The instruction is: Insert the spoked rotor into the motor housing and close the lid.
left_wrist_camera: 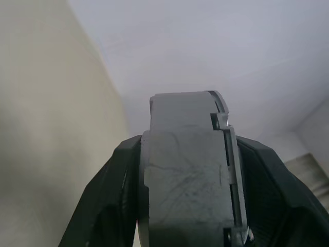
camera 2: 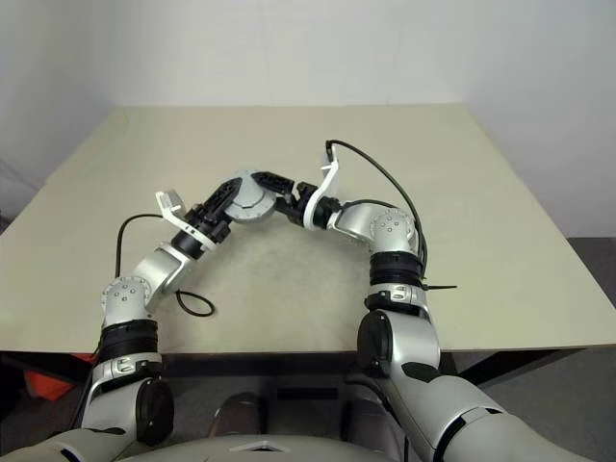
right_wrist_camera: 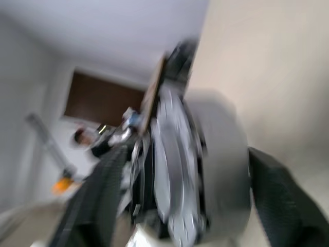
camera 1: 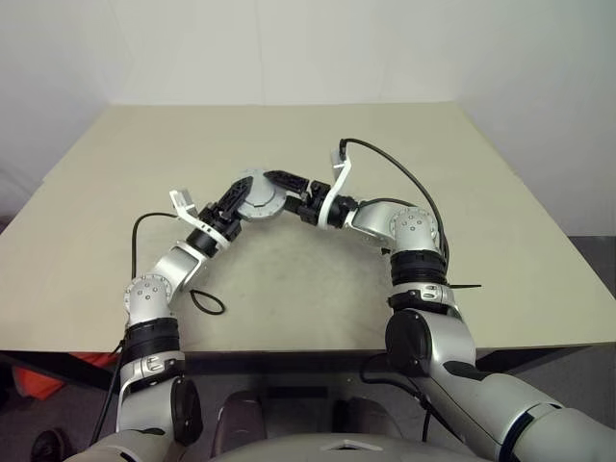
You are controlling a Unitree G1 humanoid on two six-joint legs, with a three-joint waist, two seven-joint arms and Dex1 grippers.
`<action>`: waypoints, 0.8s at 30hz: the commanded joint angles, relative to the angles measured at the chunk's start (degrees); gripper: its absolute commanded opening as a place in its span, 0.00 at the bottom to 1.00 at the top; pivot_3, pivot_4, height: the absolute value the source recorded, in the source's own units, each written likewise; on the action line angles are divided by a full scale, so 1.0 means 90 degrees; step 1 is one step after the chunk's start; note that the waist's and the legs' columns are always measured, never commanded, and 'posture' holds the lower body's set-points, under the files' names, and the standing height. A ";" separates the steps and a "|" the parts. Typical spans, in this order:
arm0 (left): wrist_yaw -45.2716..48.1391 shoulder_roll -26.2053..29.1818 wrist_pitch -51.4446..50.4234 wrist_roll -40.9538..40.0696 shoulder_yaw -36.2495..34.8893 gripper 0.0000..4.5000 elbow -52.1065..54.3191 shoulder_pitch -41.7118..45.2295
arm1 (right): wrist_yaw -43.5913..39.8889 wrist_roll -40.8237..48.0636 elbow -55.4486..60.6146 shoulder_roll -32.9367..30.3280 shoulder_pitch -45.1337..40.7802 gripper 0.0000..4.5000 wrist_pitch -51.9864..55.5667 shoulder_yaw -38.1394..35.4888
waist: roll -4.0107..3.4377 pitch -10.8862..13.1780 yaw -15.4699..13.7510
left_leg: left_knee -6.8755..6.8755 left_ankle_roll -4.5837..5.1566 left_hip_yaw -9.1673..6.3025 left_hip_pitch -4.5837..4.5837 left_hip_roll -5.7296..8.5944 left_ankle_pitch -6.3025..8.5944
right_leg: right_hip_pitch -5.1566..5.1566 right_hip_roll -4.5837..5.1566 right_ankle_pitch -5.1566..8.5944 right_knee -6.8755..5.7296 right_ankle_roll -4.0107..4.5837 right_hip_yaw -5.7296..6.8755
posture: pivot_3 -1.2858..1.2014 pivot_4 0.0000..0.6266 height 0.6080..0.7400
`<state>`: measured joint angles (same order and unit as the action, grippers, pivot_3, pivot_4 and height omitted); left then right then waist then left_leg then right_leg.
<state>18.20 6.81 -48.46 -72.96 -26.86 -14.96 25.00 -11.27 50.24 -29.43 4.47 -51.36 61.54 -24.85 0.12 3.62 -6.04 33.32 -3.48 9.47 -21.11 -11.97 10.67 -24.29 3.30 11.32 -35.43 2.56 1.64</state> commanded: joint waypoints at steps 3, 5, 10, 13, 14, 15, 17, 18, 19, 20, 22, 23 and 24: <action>0.0016 0.0107 0.0499 0.0200 -0.0266 0.56 0.0226 0.0052 | 0.0312 -0.0471 -0.0387 -0.0084 -0.0329 1.00 -0.1228 -0.0090 | 0.0002 0.0001 0.0007 | 0.0002 0.0000 -0.0002 -0.0001 0.0000 0.0000 | 0.0000 0.0000 0.0000 -0.0001 0.0000 0.0001 | 0.52 0.00 1.00; -0.0101 0.0140 0.0851 0.0394 -0.0431 0.56 0.0226 0.0005 | 0.0312 -0.0569 -0.0556 -0.0137 -0.0357 1.00 -0.1411 -0.0085 | 0.0002 0.0001 0.0017 | 0.0002 0.0000 -0.0002 -0.0001 0.0001 0.0000 | 0.0000 0.0000 0.0000 -0.0001 0.0000 0.0001 | 0.52 0.00 1.00; -0.0599 0.0311 0.1558 0.0559 -0.1112 0.56 0.0001 -0.0152 | 0.0319 -0.0562 -0.0835 -0.0238 -0.0418 1.00 -0.1616 -0.0203 | 0.0004 0.0001 0.0067 | 0.0001 0.0000 -0.0004 0.0000 -0.0002 0.0000 | 0.0000 -0.0004 0.0000 -0.0002 0.0000 0.0001 | 0.52 0.00 1.00; -0.0765 0.0393 0.1784 0.0670 -0.1312 0.56 -0.0177 -0.0236 | 0.0303 -0.0569 -0.0927 -0.0274 -0.0449 1.00 -0.1662 -0.0218 | 0.0005 0.0001 0.0065 | 0.0001 0.0001 -0.0006 0.0001 -0.0001 0.0000 | 0.0000 -0.0005 0.0000 -0.0001 0.0000 0.0001 | 0.52 0.00 1.00; -0.0836 0.0405 0.1846 0.0711 -0.1360 0.56 -0.0238 -0.0235 | 0.0298 -0.0573 -0.0954 -0.0276 -0.0457 1.00 -0.1660 -0.0213 | 0.0008 0.0001 0.0058 | 0.0002 0.0001 -0.0006 0.0001 0.0000 0.0001 | 0.0000 -0.0005 0.0000 -0.0001 0.0000 0.0001 | 0.52 0.00 1.00; -0.0930 0.0411 0.1891 0.0765 -0.1396 0.56 -0.0302 -0.0219 | 0.0290 -0.0580 -0.0971 -0.0266 -0.0462 1.00 -0.1659 -0.0197 | 0.0014 0.0001 0.0048 | 0.0002 0.0002 -0.0007 -0.0001 0.0001 0.0001 | 0.0000 -0.0003 0.0000 -0.0001 0.0000 0.0001 | 0.52 0.00 1.00; -0.1037 0.0416 0.1955 0.0883 -0.1412 0.56 -0.0405 -0.0175 | 0.0266 -0.0611 -0.1012 -0.0253 -0.0481 1.00 -0.1676 -0.0155 | 0.0025 0.0007 0.0015 | 0.0007 0.0001 -0.0017 -0.0005 0.0001 0.0000 | 0.0005 -0.0002 0.0000 -0.0001 0.0000 0.0009 | 0.52 0.00 1.00; -0.1081 0.0415 0.1997 0.0973 -0.1393 0.56 -0.0465 -0.0142 | 0.0247 -0.0629 -0.1033 -0.0249 -0.0498 1.00 -0.1696 -0.0137 | 0.0029 0.0007 0.0011 | 0.0011 0.0002 -0.0021 -0.0005 0.0001 0.0000 | 0.0008 -0.0001 0.0000 -0.0002 0.0001 0.0012 | 0.52 0.00 1.00; -0.1112 0.0411 0.2029 0.1029 -0.1383 0.56 -0.0507 -0.0116 | 0.0232 -0.0642 -0.1056 -0.0247 -0.0515 1.00 -0.1712 -0.0127 | 0.0032 0.0007 0.0010 | 0.0013 0.0002 -0.0024 -0.0004 0.0002 0.0000 | 0.0012 0.0000 0.0001 -0.0002 0.0002 0.0014 | 0.52 0.00 1.00; -0.1147 0.0403 0.2055 0.1067 -0.1389 0.56 -0.0539 -0.0091 | 0.0219 -0.0653 -0.1078 -0.0245 -0.0534 1.00 -0.1726 -0.0120 | 0.0035 0.0008 0.0010 | 0.0016 0.0002 -0.0026 -0.0003 0.0002 0.0000 | 0.0015 0.0002 0.0001 -0.0002 0.0002 0.0015 | 0.52 0.00 1.00; -0.1208 0.0395 0.2106 0.1126 -0.1409 0.56 -0.0586 -0.0056 | 0.0205 -0.0666 -0.1127 -0.0247 -0.0566 1.00 -0.1748 -0.0118 | 0.0044 0.0009 0.0015 | 0.0025 0.0002 -0.0027 -0.0003 0.0002 0.0000 | 0.0017 0.0002 0.0000 -0.0005 0.0002 0.0015 | 0.52 0.00 1.00; -0.1224 0.0402 0.2145 0.1177 -0.1412 0.56 -0.0603 -0.0049 | 0.0191 -0.0666 -0.1155 -0.0253 -0.0581 1.00 -0.1735 -0.0116 | 0.0045 0.0009 0.0019 | 0.0028 0.0002 -0.0030 -0.0003 0.0001 0.0000 | 0.0017 0.0001 0.0001 -0.0010 0.0002 0.0016 | 0.52 0.00 1.00; -0.1253 0.0424 0.2177 0.1228 -0.1423 0.56 -0.0644 -0.0043 | 0.0170 -0.0667 -0.1188 -0.0261 -0.0597 1.00 -0.1724 -0.0113 | 0.0045 0.0009 0.0027 | 0.0032 0.0001 -0.0033 -0.0002 0.0001 0.0000 | 0.0018 0.0001 0.0001 -0.0016 0.0002 0.0017 | 0.52 0.00 1.00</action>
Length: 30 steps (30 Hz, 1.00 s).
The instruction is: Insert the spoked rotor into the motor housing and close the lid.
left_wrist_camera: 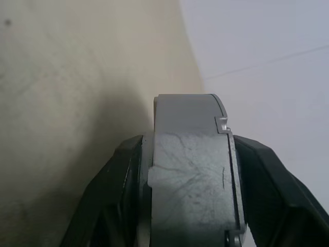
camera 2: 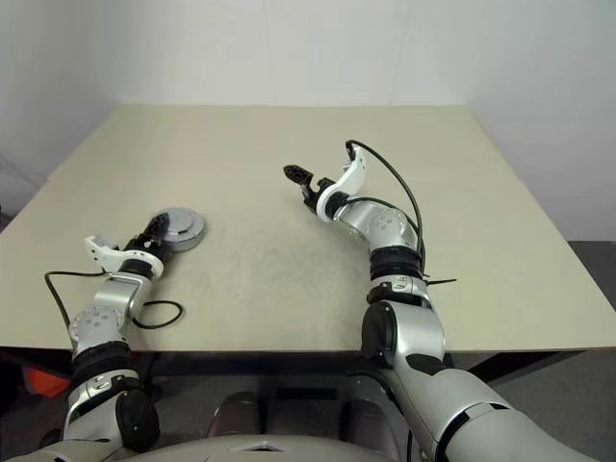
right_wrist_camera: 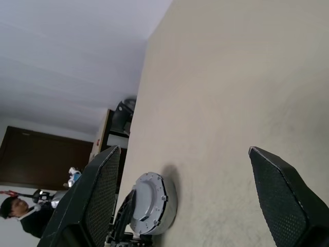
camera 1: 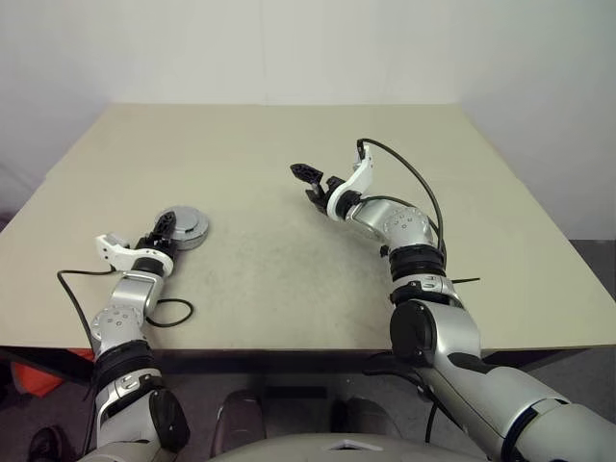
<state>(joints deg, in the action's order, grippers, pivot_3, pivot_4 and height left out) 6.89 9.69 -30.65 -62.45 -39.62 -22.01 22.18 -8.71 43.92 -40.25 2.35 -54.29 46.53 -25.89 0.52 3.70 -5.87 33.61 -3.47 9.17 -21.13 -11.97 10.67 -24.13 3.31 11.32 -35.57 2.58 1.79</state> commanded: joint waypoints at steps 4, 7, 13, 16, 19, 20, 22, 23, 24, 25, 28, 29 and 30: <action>-0.0080 0.0204 0.0280 0.0270 0.0001 0.71 0.0084 0.0246 | -0.0168 -0.0018 -0.0129 -0.0064 -0.0339 1.00 -0.0102 0.0025 | 0.0000 0.0000 0.0025 | 0.0009 -0.0001 -0.0004 0.0003 -0.0001 0.0000 | 0.0000 -0.0001 0.0001 -0.0013 0.0002 0.0000 | 0.52 0.00 1.00; -0.0178 0.0273 0.0393 0.0430 -0.0012 0.92 0.0092 0.0245 | -0.0224 -0.0055 -0.0247 -0.0100 -0.0405 1.00 -0.0098 0.0033 | 0.0000 0.0000 0.0030 | 0.0016 -0.0001 -0.0005 0.0009 -0.0001 0.0000 | 0.0007 0.0000 0.0006 -0.0015 0.0011 0.0000 | 0.52 0.00 1.00; -0.0189 0.0562 0.0667 0.0666 -0.0164 0.92 0.0056 0.0273 | -0.0407 -0.0244 -0.0675 -0.0190 -0.0595 1.00 -0.0017 0.0130 | 0.0000 0.0000 0.0047 | 0.0021 -0.0003 -0.0006 0.0018 -0.0004 -0.0002 | 0.0014 -0.0002 0.0011 -0.0016 0.0024 0.0002 | 0.52 0.00 1.00; -0.0149 0.0761 0.0770 0.0832 -0.0160 0.92 0.0078 0.0285 | -0.0514 -0.0346 -0.0917 -0.0258 -0.0714 1.00 -0.0004 0.0175 | 0.0000 0.0000 0.0040 | 0.0022 -0.0002 -0.0011 0.0015 -0.0003 -0.0001 | 0.0014 -0.0001 0.0011 -0.0016 0.0027 0.0005 | 0.52 0.00 1.00; -0.0040 0.0942 0.0932 0.1096 -0.0052 0.92 0.0106 0.0271 | -0.0733 -0.0495 -0.1001 -0.0315 -0.0785 1.00 -0.0083 0.0297 | 0.0000 0.0000 0.0034 | 0.0024 -0.0001 -0.0014 0.0012 -0.0002 -0.0001 | 0.0015 0.0000 0.0011 -0.0015 0.0027 0.0006 | 0.52 0.00 1.00; 0.0010 0.0983 0.1011 0.1216 0.0007 0.92 0.0134 0.0259 | -0.0831 -0.0565 -0.0969 -0.0331 -0.0785 1.00 -0.0133 0.0367 | 0.0000 0.0000 0.0028 | 0.0026 -0.0001 -0.0017 0.0010 -0.0002 -0.0001 | 0.0015 0.0000 0.0011 -0.0016 0.0027 0.0008 | 0.52 0.00 1.00; 0.0214 0.1065 0.1194 0.1541 0.0246 0.92 0.0283 0.0210 | -0.1252 -0.0838 -0.0643 -0.0364 -0.0682 1.00 -0.0457 0.0708 | 0.0000 0.0000 0.0022 | 0.0034 -0.0001 -0.0026 0.0004 -0.0002 -0.0001 | 0.0018 0.0000 0.0011 -0.0016 0.0027 0.0017 | 0.52 0.00 1.00; 0.0417 0.1075 0.1411 0.1793 0.0461 0.92 0.0460 0.0173 | -0.1617 -0.1074 -0.0275 -0.0394 -0.0526 1.00 -0.0856 0.1009 | 0.0000 0.0000 0.0016 | 0.0039 -0.0001 -0.0031 0.0002 -0.0003 -0.0001 | 0.0021 0.0000 0.0011 -0.0017 0.0027 0.0021 | 0.52 0.00 1.00; 0.0599 0.1083 0.1650 0.2057 0.0669 0.92 0.0599 0.0151 | -0.1961 -0.1305 0.0028 -0.0436 -0.0382 1.00 -0.1265 0.1287 | 0.0000 0.0001 -0.0004 | 0.0043 -0.0001 -0.0039 -0.0004 -0.0004 -0.0001 | 0.0022 0.0001 0.0011 -0.0016 0.0028 0.0027 | 0.52 0.00 1.00; 0.0756 0.1116 0.1857 0.2398 0.0964 0.92 0.0781 0.0104 | -0.2361 -0.1653 0.0304 -0.0578 -0.0204 1.00 -0.1709 0.1685 | 0.0000 0.0001 -0.0017 | 0.0048 0.0000 -0.0049 -0.0009 -0.0005 0.0000 | 0.0027 0.0003 0.0011 -0.0015 0.0028 0.0037 | 0.52 0.00 1.00; 0.1338 0.1399 0.1996 0.3243 0.1946 0.92 0.1327 -0.0062 | -0.3528 -0.2367 0.0511 -0.1156 0.0141 1.00 -0.2532 0.2516 | 0.0002 0.0000 -0.0076 | 0.0060 0.0006 -0.0064 -0.0009 -0.0008 0.0003 | 0.0048 0.0008 0.0012 -0.0012 0.0027 0.0055 | 0.52 0.00 1.00; 0.1567 0.1518 0.1924 0.3400 0.2236 0.92 0.1512 -0.0113 | -0.3889 -0.2528 0.0491 -0.1343 0.0211 1.00 -0.2764 0.2705 | 0.0002 0.0000 -0.0096 | 0.0062 0.0007 -0.0066 -0.0001 -0.0010 0.0004 | 0.0059 0.0008 0.0012 -0.0010 0.0027 0.0060 | 0.52 0.00 1.00; 0.1792 0.1651 0.1849 0.3612 0.2614 0.92 0.1812 -0.0164 | -0.4185 -0.2765 0.0441 -0.1571 0.0291 1.00 -0.3144 0.2893 | 0.0002 0.0000 -0.0114 | 0.0063 0.0008 -0.0066 0.0010 -0.0012 0.0005 | 0.0071 0.0008 0.0013 -0.0010 0.0028 0.0060 | 0.52 0.00 1.00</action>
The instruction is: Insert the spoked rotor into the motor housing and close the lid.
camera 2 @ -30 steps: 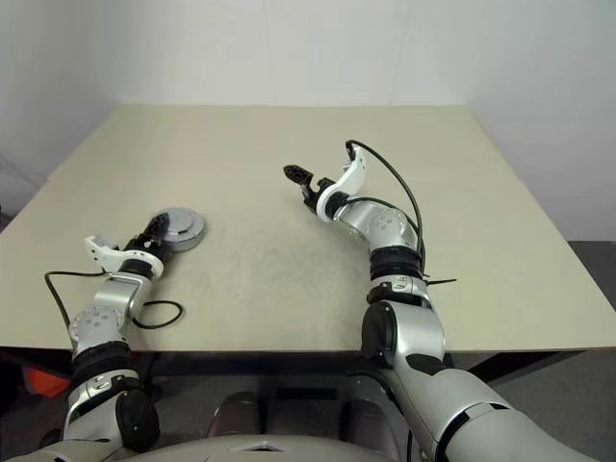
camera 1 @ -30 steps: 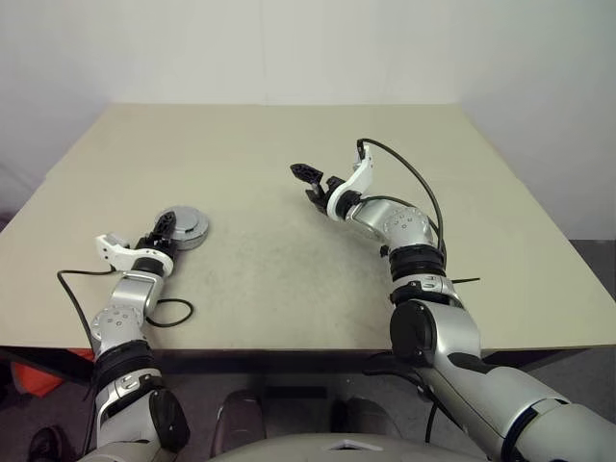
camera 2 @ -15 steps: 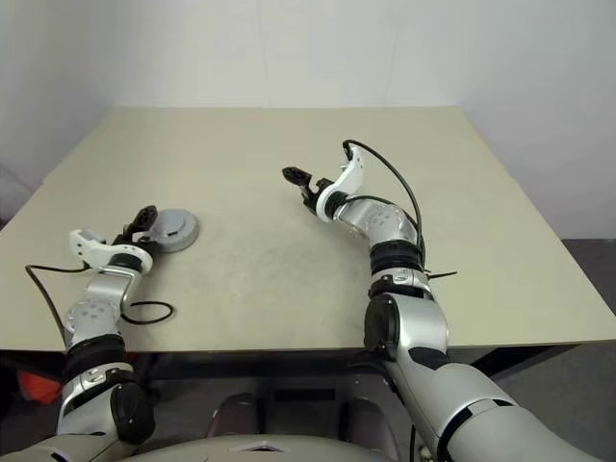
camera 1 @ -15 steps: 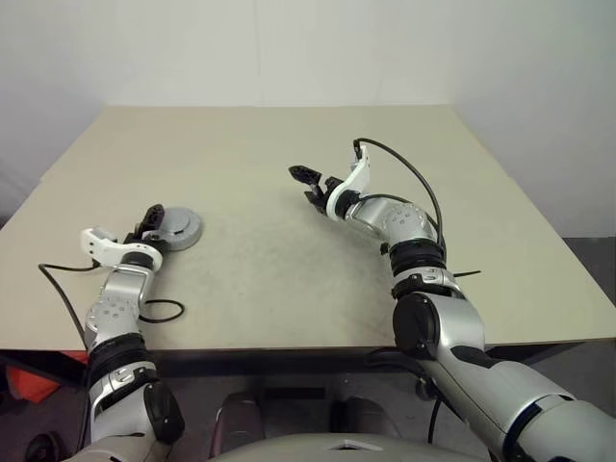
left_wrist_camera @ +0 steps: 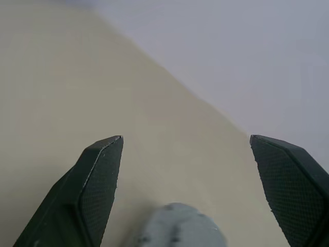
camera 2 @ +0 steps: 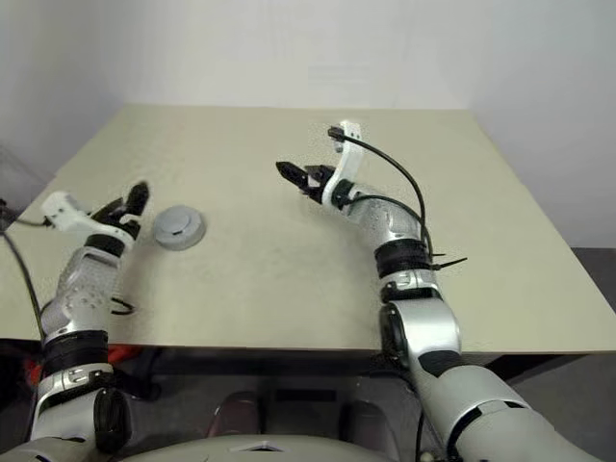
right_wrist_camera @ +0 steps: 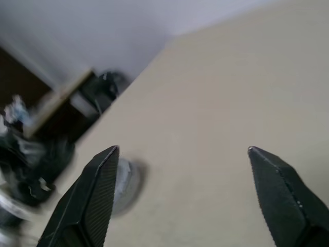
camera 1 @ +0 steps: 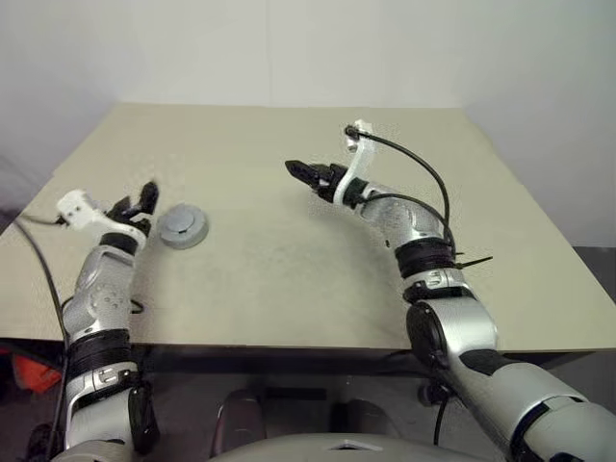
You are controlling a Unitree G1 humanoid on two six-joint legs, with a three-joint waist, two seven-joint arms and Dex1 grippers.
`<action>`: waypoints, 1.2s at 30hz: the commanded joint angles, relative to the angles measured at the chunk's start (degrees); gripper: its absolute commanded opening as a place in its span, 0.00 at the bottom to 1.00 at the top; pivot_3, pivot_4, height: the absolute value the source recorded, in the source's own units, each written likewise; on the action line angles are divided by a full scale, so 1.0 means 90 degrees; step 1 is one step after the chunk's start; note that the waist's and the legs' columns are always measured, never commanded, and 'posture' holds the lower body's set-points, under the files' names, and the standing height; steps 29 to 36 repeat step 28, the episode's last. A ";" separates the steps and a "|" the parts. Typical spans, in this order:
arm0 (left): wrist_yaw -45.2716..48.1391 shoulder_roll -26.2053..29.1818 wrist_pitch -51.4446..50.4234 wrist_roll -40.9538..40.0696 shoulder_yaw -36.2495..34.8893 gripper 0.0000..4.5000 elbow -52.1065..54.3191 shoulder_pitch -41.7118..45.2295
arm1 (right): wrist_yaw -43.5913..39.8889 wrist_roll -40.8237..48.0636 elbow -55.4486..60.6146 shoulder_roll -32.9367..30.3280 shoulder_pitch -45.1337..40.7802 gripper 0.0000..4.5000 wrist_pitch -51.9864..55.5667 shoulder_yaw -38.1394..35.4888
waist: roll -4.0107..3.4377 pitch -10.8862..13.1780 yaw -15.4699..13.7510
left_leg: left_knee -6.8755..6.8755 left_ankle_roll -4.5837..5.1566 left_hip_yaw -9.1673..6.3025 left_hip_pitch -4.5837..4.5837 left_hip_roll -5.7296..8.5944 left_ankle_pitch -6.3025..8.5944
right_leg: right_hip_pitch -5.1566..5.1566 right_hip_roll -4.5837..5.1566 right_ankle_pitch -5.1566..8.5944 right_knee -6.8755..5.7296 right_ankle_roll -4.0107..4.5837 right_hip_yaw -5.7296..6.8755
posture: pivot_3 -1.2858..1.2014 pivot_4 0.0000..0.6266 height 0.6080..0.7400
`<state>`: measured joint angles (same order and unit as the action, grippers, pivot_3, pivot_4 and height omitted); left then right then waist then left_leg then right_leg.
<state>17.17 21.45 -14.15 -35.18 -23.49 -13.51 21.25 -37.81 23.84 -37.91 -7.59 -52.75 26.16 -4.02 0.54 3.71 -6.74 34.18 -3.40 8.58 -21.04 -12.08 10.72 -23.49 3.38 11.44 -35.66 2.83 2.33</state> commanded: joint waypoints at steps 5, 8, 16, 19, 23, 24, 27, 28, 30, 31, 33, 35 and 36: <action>0.1652 0.0577 0.0055 0.1372 0.2360 0.92 0.1683 -0.0227 | -0.1773 -0.1536 -0.0412 -0.1185 0.0290 1.00 -0.2259 0.1167 | -0.0014 0.0004 -0.0027 | 0.0005 0.0000 0.0002 0.0022 -0.0002 0.0000 | 0.0019 0.0001 0.0000 -0.0006 0.0007 0.0001 | 0.52 0.00 1.00; 0.1922 0.0380 0.0184 0.1621 0.2786 0.92 0.1472 -0.0250 | -0.2469 -0.1604 -0.0511 -0.1369 0.0469 1.00 -0.2672 0.1265 | -0.0015 0.0004 0.0030 | 0.0005 0.0000 0.0005 0.0032 -0.0009 0.0000 | 0.0021 -0.0004 -0.0002 -0.0008 0.0015 0.0000 | 0.52 0.00 1.00; 0.1956 0.0318 0.0269 0.1908 0.2701 0.92 0.1436 -0.0532 | -0.2603 -0.1812 -0.0629 -0.1442 0.0637 1.00 -0.2965 0.1228 | -0.0020 0.0005 0.0167 | 0.0007 0.0005 0.0006 0.0020 -0.0019 0.0000 | 0.0018 -0.0011 -0.0007 -0.0010 0.0037 0.0008 | 0.52 0.00 1.00; 0.1791 0.0292 0.0207 0.1891 0.2551 0.92 0.1663 -0.0635 | -0.2568 -0.1774 -0.0561 -0.1384 0.0734 1.00 -0.2995 0.1196 | -0.0021 0.0005 0.0151 | 0.0009 0.0011 0.0006 0.0030 -0.0019 0.0003 | 0.0018 -0.0010 -0.0007 -0.0009 0.0039 0.0010 | 0.52 0.00 1.00; 0.1640 0.0230 0.0157 0.1939 0.2522 0.92 0.1845 -0.0699 | -0.2397 -0.1821 -0.0644 -0.1340 0.0790 1.00 -0.3206 0.1156 | -0.0021 0.0005 0.0127 | 0.0012 0.0026 0.0005 0.0026 -0.0020 0.0008 | 0.0020 -0.0007 -0.0007 -0.0008 0.0039 0.0018 | 0.52 0.00 1.00; 0.1598 0.0214 0.0161 0.1973 0.2519 0.92 0.1868 -0.0705 | -0.2362 -0.1845 -0.0672 -0.1349 0.0801 1.00 -0.3268 0.1156 | -0.0021 0.0005 0.0126 | 0.0012 0.0028 0.0005 0.0025 -0.0020 0.0009 | 0.0021 -0.0006 -0.0007 -0.0008 0.0039 0.0019 | 0.52 0.00 1.00; 0.1451 0.0114 0.0190 0.2034 0.2492 0.92 0.1875 -0.0666 | -0.2187 -0.1843 -0.0787 -0.1379 0.0812 1.00 -0.3359 0.1064 | -0.0021 0.0005 0.0137 | 0.0012 0.0031 0.0005 0.0027 -0.0019 0.0010 | 0.0024 -0.0005 -0.0007 -0.0008 0.0039 0.0020 | 0.52 0.00 1.00; 0.1432 0.0082 0.0204 0.2046 0.2500 0.92 0.1852 -0.0647 | -0.2056 -0.1865 -0.0843 -0.1378 0.0806 1.00 -0.3406 0.1022 | -0.0021 0.0005 0.0137 | 0.0012 0.0032 0.0005 0.0028 -0.0020 0.0010 | 0.0024 -0.0006 -0.0007 -0.0008 0.0039 0.0020 | 0.52 0.00 1.00; 0.1432 0.0082 0.0204 0.2046 0.2500 0.92 0.1852 -0.0647 | -0.2056 -0.1865 -0.0843 -0.1378 0.0806 1.00 -0.3406 0.1022 | -0.0021 0.0005 0.0137 | 0.0012 0.0032 0.0005 0.0028 -0.0020 0.0010 | 0.0024 -0.0006 -0.0007 -0.0008 0.0039 0.0020 | 0.52 0.00 1.00; 0.1432 0.0082 0.0204 0.2046 0.2500 0.92 0.1852 -0.0647 | -0.2056 -0.1865 -0.0843 -0.1378 0.0806 1.00 -0.3406 0.1022 | -0.0021 0.0005 0.0137 | 0.0012 0.0032 0.0005 0.0028 -0.0020 0.0010 | 0.0024 -0.0006 -0.0007 -0.0008 0.0039 0.0020 | 0.52 0.00 1.00; 0.1432 0.0082 0.0204 0.2046 0.2500 0.92 0.1852 -0.0647 | -0.2056 -0.1865 -0.0843 -0.1378 0.0806 1.00 -0.3406 0.1022 | -0.0021 0.0005 0.0137 | 0.0012 0.0032 0.0005 0.0028 -0.0020 0.0010 | 0.0024 -0.0006 -0.0007 -0.0008 0.0039 0.0020 | 0.52 0.00 1.00; 0.1432 0.0082 0.0204 0.2046 0.2500 0.92 0.1852 -0.0647 | -0.2056 -0.1865 -0.0843 -0.1378 0.0806 1.00 -0.3406 0.1022 | -0.0021 0.0005 0.0137 | 0.0012 0.0032 0.0005 0.0028 -0.0020 0.0010 | 0.0024 -0.0006 -0.0007 -0.0008 0.0039 0.0020 | 0.52 0.00 1.00; 0.1432 0.0082 0.0204 0.2046 0.2500 0.92 0.1852 -0.0647 | -0.2056 -0.1865 -0.0843 -0.1378 0.0806 1.00 -0.3406 0.1022 | -0.0021 0.0005 0.0137 | 0.0012 0.0032 0.0005 0.0028 -0.0020 0.0010 | 0.0024 -0.0006 -0.0007 -0.0008 0.0039 0.0020 | 0.52 0.00 1.00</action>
